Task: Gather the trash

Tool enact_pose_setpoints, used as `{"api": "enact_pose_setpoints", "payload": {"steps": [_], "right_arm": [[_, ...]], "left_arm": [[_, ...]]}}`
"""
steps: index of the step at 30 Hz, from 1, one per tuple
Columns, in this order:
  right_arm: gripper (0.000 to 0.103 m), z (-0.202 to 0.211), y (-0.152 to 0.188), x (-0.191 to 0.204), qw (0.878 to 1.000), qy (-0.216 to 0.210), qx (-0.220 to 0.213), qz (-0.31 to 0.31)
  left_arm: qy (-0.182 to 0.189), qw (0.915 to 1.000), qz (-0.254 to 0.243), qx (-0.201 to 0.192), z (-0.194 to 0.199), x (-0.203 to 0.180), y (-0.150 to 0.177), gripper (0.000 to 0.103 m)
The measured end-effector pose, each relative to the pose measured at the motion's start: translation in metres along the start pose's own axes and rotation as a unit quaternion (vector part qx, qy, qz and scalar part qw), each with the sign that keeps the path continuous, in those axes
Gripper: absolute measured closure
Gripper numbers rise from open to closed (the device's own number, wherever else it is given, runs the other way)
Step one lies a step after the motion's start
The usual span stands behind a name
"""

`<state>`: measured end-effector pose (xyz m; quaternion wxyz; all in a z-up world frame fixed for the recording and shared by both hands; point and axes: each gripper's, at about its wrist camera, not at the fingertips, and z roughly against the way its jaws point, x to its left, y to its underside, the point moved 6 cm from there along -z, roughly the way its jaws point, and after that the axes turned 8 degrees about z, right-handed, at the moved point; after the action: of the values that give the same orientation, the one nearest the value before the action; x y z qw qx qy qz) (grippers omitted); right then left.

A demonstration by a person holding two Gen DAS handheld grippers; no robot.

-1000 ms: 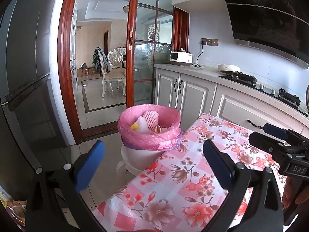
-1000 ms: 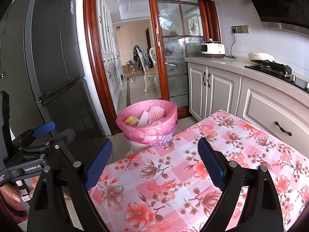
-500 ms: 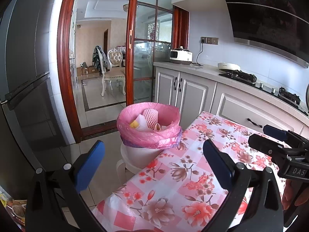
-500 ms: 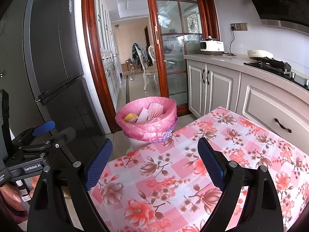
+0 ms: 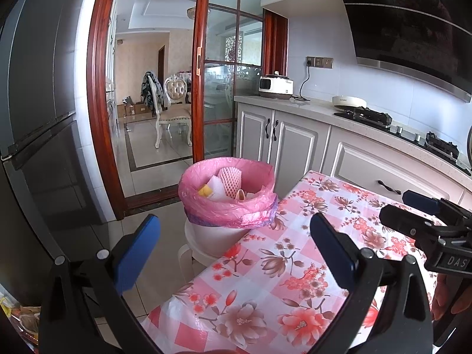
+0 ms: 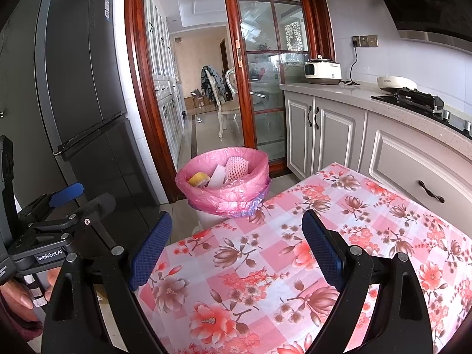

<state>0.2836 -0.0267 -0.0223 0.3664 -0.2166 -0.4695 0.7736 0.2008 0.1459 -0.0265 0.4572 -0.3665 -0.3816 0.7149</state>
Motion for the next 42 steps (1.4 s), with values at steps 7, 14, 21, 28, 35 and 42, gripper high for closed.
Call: {"api": "enact_pose_setpoints", "payload": {"steps": [7,14,21,28,35,42], "right_arm": [[0.018,0.0001,0.0001,0.0004,1.0,0.0,0.0,0.0],[0.018,0.0003,0.0001,0.0001,1.0,-0.001,-0.001,0.001],[0.018,0.0002,0.0002,-0.0002,1.0,-0.001,-0.001,0.0],[0.018,0.0001,0.0005,-0.001,1.0,0.001,0.001,-0.001],[0.018,0.0058,0.0002,-0.0044,1.0,0.003,-0.002,-0.004],[0.018,0.0071,-0.0004,-0.0046,1.0,0.004,-0.005,-0.005]], "left_arm": [[0.001,1.0,-0.004,0.001,-0.0011,-0.0004,0.0005,0.005],[-0.002,1.0,-0.007,-0.005,-0.0009,-0.0033,0.0018,0.005],[-0.004,0.9999,-0.009,-0.007,-0.0002,-0.0036,0.0023,0.005],[0.003,0.9999,-0.014,-0.005,0.0,-0.0041,0.0028,0.005],[0.002,0.9999,-0.016,-0.005,0.0006,-0.0043,0.0032,0.005],[0.005,0.9998,-0.02,-0.003,0.0009,-0.0045,0.0044,0.005]]}}
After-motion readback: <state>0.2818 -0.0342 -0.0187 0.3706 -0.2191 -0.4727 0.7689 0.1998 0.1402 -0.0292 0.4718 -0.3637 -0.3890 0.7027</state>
